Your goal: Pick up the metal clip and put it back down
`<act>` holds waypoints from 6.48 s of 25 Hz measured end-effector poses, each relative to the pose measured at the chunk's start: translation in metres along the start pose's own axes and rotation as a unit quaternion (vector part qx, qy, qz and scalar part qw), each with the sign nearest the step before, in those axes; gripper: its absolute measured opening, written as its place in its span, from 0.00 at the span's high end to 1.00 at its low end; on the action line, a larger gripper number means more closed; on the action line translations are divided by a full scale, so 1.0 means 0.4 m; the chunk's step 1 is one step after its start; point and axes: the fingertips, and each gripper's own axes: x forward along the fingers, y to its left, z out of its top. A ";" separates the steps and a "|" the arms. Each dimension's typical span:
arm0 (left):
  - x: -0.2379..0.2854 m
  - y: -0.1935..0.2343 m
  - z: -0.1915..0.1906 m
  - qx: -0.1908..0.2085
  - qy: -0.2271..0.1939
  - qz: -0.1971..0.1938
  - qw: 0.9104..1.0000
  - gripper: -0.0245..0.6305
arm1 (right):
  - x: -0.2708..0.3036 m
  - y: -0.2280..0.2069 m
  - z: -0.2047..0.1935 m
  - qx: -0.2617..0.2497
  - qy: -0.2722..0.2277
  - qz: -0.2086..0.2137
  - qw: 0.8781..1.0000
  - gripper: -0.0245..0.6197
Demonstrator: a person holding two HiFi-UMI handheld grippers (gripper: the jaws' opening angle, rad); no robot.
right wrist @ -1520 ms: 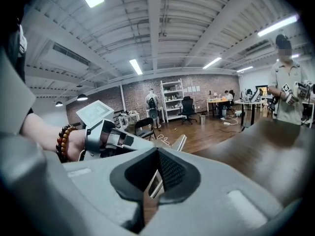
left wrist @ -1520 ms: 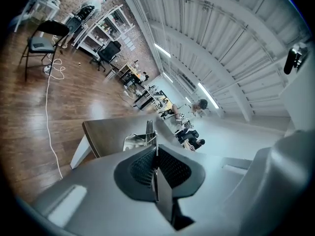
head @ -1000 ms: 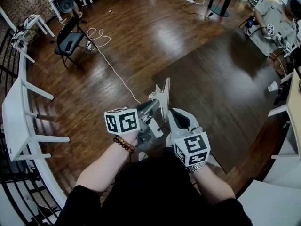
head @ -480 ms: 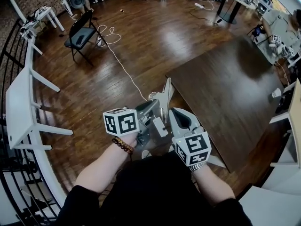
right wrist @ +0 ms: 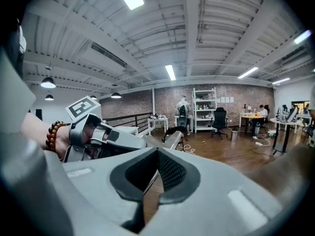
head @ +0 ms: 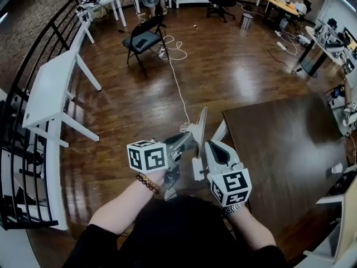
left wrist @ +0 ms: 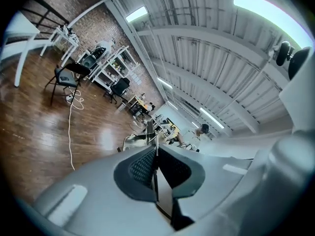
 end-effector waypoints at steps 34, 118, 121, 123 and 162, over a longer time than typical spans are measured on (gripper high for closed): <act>-1.313 0.327 0.116 -0.031 -0.292 0.236 0.926 0.93 | 0.280 1.214 0.061 -0.113 -0.002 0.327 0.938 0.98; -2.058 1.310 0.842 -0.093 -0.382 0.326 0.860 0.93 | 1.474 2.039 0.332 -0.151 0.026 0.442 0.884 0.98; -2.035 1.357 0.906 -0.092 -0.380 0.338 0.856 0.93 | 1.555 2.021 0.356 -0.143 0.027 0.452 0.880 0.98; -2.013 1.389 0.957 -0.090 -0.381 0.345 0.853 0.93 | 1.613 2.000 0.379 -0.138 0.026 0.458 0.878 0.98; -2.173 2.035 1.282 -0.208 -0.370 0.333 0.842 0.93 | 2.245 2.178 0.459 -0.154 0.080 0.427 0.887 0.98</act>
